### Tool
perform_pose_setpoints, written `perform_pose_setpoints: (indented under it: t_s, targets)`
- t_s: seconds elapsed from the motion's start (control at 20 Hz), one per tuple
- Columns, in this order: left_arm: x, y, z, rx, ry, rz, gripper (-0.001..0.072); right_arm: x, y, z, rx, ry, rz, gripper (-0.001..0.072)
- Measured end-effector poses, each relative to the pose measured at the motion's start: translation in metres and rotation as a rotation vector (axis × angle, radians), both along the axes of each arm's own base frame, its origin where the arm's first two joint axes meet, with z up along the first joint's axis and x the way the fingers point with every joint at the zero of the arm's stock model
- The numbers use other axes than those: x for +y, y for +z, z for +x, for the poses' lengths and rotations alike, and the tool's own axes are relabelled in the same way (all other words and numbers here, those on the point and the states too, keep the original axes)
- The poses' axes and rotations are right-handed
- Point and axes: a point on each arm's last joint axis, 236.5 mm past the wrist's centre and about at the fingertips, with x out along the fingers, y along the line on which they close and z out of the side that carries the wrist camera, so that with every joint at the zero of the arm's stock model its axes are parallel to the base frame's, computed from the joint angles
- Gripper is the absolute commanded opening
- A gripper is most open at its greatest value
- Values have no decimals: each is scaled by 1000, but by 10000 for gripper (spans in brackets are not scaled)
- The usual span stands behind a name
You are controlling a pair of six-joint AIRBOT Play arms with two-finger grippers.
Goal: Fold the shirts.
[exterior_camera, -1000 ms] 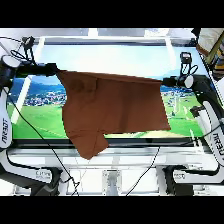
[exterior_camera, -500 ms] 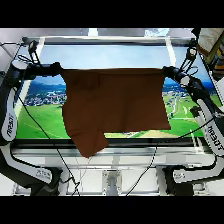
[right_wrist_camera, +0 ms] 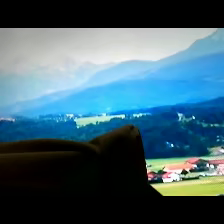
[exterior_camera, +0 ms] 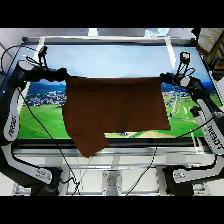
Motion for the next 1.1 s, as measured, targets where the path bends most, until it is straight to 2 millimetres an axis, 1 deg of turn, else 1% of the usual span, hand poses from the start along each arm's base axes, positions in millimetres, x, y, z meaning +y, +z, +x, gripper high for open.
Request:
perform_pose_setpoints:
  t_s: [0.1,0.3,0.5,0.65,0.8,0.9,0.95,1.0,1.05,1.1]
  targets:
    - [-1,-11,-14,62,-25,14,9,-3,-11,-12,65,11,0,21]
    - [1,-26,-39,168,-65,44,10,1,-28,-34,180,69,-9,21]
    - [14,-45,-63,287,-65,108,9,4,-42,-52,266,102,-11,21]
    - [18,-62,-82,369,-64,126,11,7,-62,-72,341,117,-4,23]
    - [20,-72,-92,410,-65,134,13,9,-78,-88,391,123,4,24]
    - [21,-75,-96,426,-66,136,16,10,-82,-91,397,121,9,37]
    - [21,-76,-98,433,-64,136,37,10,-83,-91,396,119,12,125]
    - [21,-77,-99,438,-67,138,155,11,-84,-91,395,118,15,303]
    - [22,-78,-101,444,-69,141,383,11,-84,-91,396,117,16,414]
    - [22,-78,-102,451,-70,143,447,11,-85,-92,397,116,19,413]
